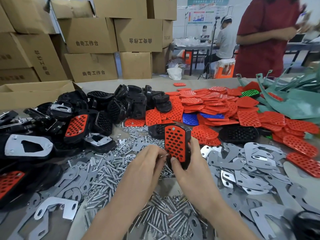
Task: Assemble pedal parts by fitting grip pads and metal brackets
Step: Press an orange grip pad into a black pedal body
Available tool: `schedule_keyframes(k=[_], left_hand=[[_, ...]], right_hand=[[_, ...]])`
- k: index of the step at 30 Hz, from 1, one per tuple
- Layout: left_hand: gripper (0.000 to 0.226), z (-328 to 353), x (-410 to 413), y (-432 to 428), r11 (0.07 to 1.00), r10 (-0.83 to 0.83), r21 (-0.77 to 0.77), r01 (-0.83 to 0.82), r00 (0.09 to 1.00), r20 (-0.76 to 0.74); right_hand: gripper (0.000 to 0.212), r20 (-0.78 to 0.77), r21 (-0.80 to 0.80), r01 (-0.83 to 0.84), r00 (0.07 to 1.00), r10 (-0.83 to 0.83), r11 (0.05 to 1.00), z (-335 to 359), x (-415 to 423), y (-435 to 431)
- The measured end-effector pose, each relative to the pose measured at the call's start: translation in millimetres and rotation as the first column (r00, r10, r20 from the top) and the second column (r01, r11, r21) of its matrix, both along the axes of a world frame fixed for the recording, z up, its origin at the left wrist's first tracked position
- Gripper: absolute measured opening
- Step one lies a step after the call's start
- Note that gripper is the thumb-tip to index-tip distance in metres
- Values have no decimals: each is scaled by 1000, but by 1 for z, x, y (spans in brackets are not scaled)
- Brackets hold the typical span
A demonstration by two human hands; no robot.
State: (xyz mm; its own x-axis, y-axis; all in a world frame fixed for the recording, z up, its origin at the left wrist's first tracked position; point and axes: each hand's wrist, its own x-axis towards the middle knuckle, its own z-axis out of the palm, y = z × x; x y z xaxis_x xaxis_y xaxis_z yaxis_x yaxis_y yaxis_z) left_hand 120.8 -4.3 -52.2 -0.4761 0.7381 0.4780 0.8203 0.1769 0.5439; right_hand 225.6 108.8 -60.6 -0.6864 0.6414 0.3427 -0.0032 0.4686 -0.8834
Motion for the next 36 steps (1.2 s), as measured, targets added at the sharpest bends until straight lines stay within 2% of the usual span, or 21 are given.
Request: schedule_keyframes(k=[4, 7, 10, 12, 16, 18, 19, 23, 25, 29, 32, 34, 36], left_hand=[[6, 1, 1, 2, 995, 44, 71, -66, 959, 279], [22, -1, 2, 4, 993, 41, 92, -78, 937, 347], [24, -3, 5, 7, 988, 36, 117, -97, 899, 436], [21, -4, 4, 7, 990, 34, 112, -84, 920, 391], [8, -2, 0, 1, 998, 8, 54, -10, 999, 31], [5, -1, -1, 1, 1000, 2, 20, 0, 998, -60], [7, 0, -1, 1, 1000, 11, 16, -11, 1000, -27], [11, 1, 4, 2, 996, 34, 72, -58, 955, 293], [23, 1, 5, 3, 993, 19, 102, -62, 926, 378], [20, -2, 7, 7, 985, 10, 147, -94, 872, 489], [20, -3, 6, 7, 988, 17, 135, -74, 923, 385], [16, -2, 2, 3, 994, 6, 103, -31, 973, 233], [17, -1, -4, -2, 999, -28, 44, 27, 999, 18]], right_hand=[[49, -13, 2, -10, 1000, 10, 1000, 1, 0, -2], [49, -30, 1, -7, 1000, 7, 1000, 0, 0, -2], [46, -27, -22, -32, 999, 31, 999, -1, 0, -1], [44, -30, -56, -41, 999, 39, 998, -2, -1, 0], [45, -42, -117, -65, 997, 60, 991, -1, 0, 3], [45, -58, -124, -74, 996, 67, 990, -1, 0, 3], [45, -65, -124, -78, 995, 70, 989, 0, 0, 3], [47, -100, -115, -76, 993, 64, 990, 1, 0, 2], [50, -111, -104, -64, 992, 52, 993, 0, -1, 3], [52, -92, -73, -74, 993, 67, 995, 0, -2, 2], [47, -77, -90, -78, 994, 71, 993, -1, -2, 2], [46, -68, -109, -87, 994, 80, 990, 0, -1, 2], [47, -62, -130, -106, 993, 98, 986, 1, 0, 3]])
